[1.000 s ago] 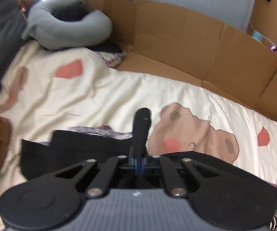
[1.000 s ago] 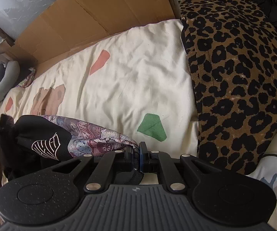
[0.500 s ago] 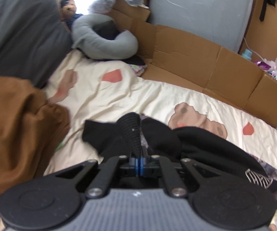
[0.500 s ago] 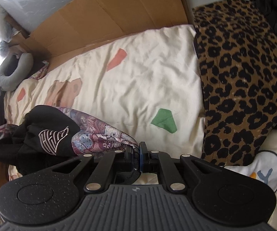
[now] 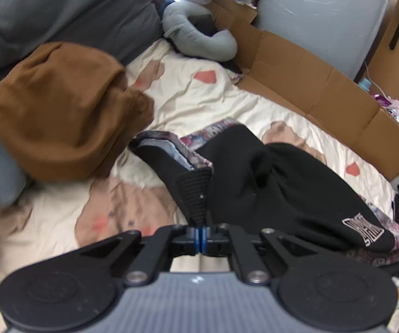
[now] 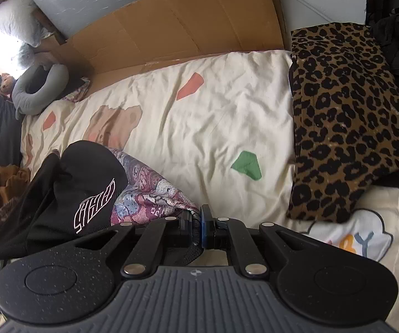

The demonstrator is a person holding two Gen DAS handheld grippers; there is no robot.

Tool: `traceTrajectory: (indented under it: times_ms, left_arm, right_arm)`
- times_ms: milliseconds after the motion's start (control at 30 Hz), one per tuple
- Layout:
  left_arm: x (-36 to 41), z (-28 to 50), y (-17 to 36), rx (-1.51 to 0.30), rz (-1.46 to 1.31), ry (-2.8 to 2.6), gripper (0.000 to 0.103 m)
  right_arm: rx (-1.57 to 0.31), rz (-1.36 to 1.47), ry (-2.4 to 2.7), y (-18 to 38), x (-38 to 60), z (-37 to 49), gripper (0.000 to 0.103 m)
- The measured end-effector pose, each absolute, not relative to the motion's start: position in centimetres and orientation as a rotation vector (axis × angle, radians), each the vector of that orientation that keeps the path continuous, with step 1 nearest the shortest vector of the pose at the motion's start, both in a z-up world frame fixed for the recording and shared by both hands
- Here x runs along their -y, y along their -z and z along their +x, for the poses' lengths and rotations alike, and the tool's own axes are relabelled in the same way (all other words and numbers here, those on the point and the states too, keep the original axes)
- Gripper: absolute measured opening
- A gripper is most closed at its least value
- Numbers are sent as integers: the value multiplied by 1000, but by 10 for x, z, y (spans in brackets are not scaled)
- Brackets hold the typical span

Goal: Fold clothes
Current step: 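Lift the black shorts with the left gripper while the right gripper holds the floral edge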

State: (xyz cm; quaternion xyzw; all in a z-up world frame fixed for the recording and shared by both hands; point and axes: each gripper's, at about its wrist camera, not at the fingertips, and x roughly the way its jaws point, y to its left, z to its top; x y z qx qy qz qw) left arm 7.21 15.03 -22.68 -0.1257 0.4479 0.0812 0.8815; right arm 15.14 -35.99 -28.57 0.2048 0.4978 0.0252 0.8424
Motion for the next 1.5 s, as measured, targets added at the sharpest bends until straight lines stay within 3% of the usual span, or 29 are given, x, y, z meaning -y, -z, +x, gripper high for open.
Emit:
traceTrajectory:
  times_ms: [633,1167,1400,1500]
  left_arm:
    - [-138,-65,240,-1107,-343,-142,2]
    - [-124,-114,261,-1270,-365,-42,3]
    - [-125,-126,272,-1330,-404,-32,3]
    - [-125,-127,275,-1364,-396,-31,9]
  right_arm:
    - [-1057,425,-75,267,372,94,4]
    - [-1075,403,-2,247,415,25,4]
    - [-1148,430,43,268,423,1,4]
    - [-1185,458,63,279,426,-6,6]
